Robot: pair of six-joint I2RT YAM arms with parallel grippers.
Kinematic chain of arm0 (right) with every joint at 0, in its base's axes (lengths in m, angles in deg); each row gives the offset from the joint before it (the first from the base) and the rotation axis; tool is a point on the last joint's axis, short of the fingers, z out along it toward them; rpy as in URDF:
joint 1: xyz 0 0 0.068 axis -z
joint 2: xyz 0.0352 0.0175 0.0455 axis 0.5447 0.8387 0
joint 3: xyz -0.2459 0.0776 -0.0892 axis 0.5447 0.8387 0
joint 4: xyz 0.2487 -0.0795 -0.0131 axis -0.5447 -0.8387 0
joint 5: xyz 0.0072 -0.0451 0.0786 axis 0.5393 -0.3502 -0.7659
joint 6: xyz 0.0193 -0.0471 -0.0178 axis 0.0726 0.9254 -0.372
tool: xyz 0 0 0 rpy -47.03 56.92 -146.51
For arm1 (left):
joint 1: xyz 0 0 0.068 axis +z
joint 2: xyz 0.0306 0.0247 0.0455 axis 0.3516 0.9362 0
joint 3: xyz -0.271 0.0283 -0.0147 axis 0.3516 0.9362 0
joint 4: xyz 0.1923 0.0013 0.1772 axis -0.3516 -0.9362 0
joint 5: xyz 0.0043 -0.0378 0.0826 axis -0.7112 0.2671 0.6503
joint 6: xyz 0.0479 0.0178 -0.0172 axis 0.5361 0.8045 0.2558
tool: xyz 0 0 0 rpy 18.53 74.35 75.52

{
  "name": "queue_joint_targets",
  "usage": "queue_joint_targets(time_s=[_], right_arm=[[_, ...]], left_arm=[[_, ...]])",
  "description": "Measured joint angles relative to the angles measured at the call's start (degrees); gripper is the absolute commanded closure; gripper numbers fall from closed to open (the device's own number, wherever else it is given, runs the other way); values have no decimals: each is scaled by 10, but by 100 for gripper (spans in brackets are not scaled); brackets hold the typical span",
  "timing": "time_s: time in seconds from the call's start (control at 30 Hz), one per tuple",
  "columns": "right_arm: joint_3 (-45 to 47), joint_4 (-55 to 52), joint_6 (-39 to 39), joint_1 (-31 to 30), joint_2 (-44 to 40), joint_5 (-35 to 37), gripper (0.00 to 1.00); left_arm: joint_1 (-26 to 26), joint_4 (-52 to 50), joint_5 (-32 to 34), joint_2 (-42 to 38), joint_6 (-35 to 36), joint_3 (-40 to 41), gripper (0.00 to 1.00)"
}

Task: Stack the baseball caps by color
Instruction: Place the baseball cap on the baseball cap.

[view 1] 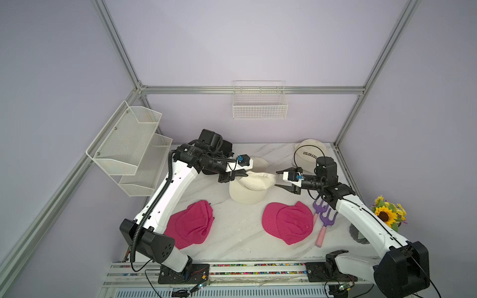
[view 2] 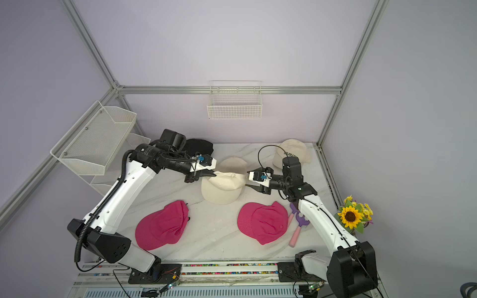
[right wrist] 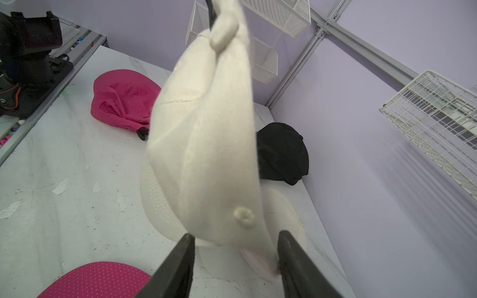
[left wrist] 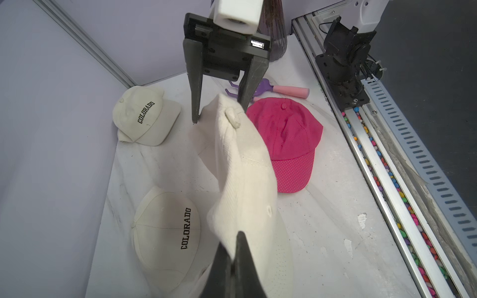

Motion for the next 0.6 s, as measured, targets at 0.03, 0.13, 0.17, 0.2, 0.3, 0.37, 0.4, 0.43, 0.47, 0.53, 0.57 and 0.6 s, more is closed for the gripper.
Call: queue_joint_targets(time_s=[0.03, 0.13, 0.17, 0.2, 0.3, 0.37, 0.4, 0.43, 0.47, 0.53, 0.57, 0.6], right_arm=[[0, 0, 4, 2, 3, -1, 47], [-6, 0, 16, 5, 22, -10, 61], [-12, 0, 20, 5, 33, -12, 71], [-16, 0, 24, 5, 41, -15, 80], [-24, -3, 30, 10, 56, -22, 100], [-24, -6, 31, 20, 57, -30, 100], [-24, -5, 33, 26, 57, -34, 100], [-24, -5, 36, 33, 57, -39, 100], [-25, -5, 38, 40, 57, -43, 100], [-34, -6, 41, 51, 65, -49, 100], [-44, -7, 43, 54, 75, -49, 100], [-56, -11, 45, 56, 88, -48, 100]], left_arm=[[1, -4, -2, 3, 2, -4, 100], [2, -9, -6, 12, 6, -14, 100], [2, -9, -7, 15, 8, -18, 100], [2, -10, -7, 19, 8, -21, 100], [3, -10, -7, 35, 8, -33, 100], [6, -9, -7, 47, 6, -41, 100], [7, -4, -7, 52, 1, -42, 100], [9, 3, -6, 57, -7, -42, 100], [10, 16, -5, 62, -18, -39, 100], [13, 46, -1, 68, -39, -25, 100], [15, 65, 2, 71, -52, -15, 100], [18, 77, 3, 74, -61, -7, 100]])
